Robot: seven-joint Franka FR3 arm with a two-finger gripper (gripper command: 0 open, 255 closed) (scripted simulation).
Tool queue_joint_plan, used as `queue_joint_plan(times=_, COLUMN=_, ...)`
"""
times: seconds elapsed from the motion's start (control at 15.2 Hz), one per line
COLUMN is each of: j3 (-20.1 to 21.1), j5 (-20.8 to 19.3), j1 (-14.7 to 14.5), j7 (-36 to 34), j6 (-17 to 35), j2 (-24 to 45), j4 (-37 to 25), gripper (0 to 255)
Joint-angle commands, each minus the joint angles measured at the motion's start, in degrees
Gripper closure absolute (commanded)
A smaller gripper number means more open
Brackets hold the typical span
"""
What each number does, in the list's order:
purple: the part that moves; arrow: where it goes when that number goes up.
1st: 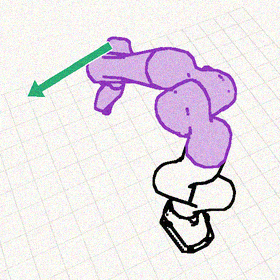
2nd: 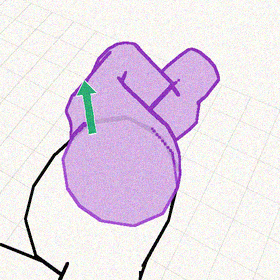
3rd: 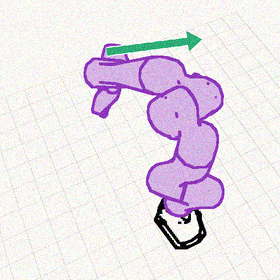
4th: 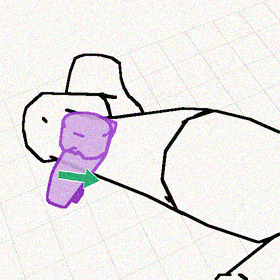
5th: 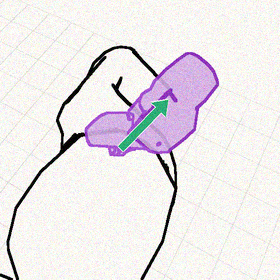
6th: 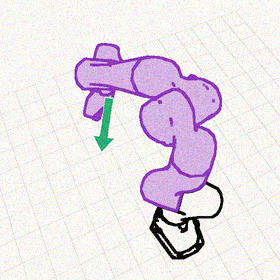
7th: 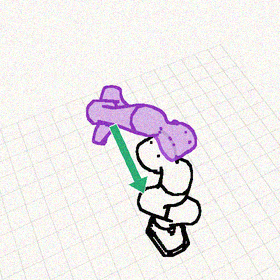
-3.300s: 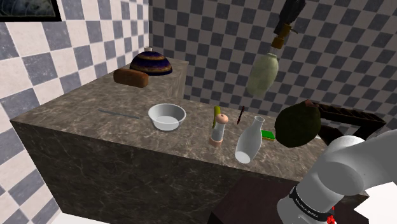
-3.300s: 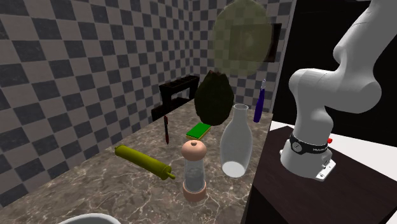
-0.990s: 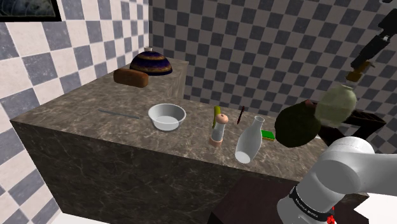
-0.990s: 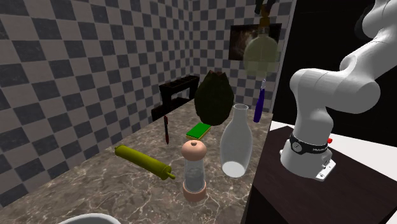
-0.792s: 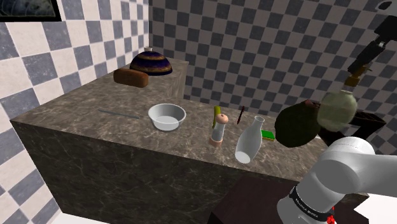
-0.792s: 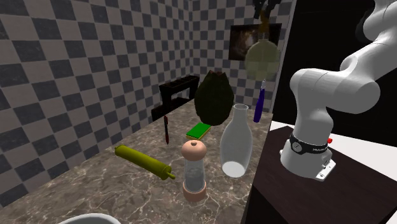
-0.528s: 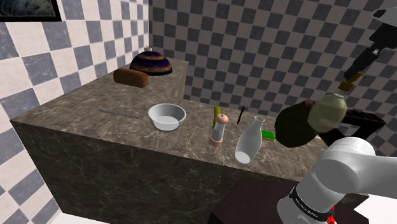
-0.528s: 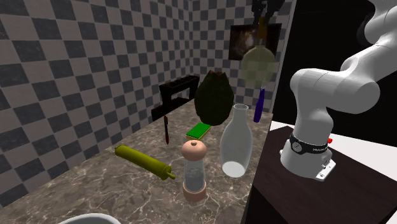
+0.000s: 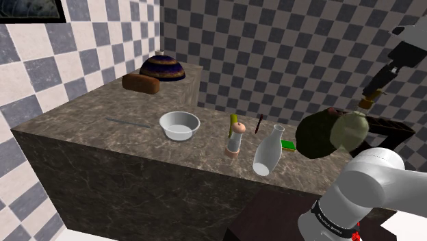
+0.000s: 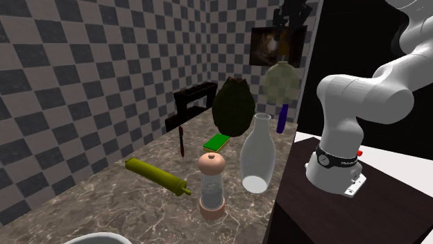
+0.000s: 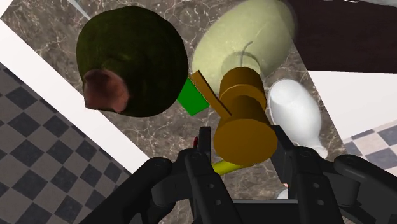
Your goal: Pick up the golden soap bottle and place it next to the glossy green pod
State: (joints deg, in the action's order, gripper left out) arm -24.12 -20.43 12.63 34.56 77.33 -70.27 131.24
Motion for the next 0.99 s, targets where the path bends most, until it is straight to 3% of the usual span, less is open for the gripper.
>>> queue_joint_plan(times=0.0, j3=-0.3, j5=-0.4, j1=0.3, j7=-0.1, j6=0.9, j2=-1.1, j4=1.9, gripper=255)
queue_joint_plan(times=0.92, j3=-4.1, j5=-4.3, j1=3.1, j7=-0.1, j6=6.8, j2=-8.1, j4=14.9, gripper=255)
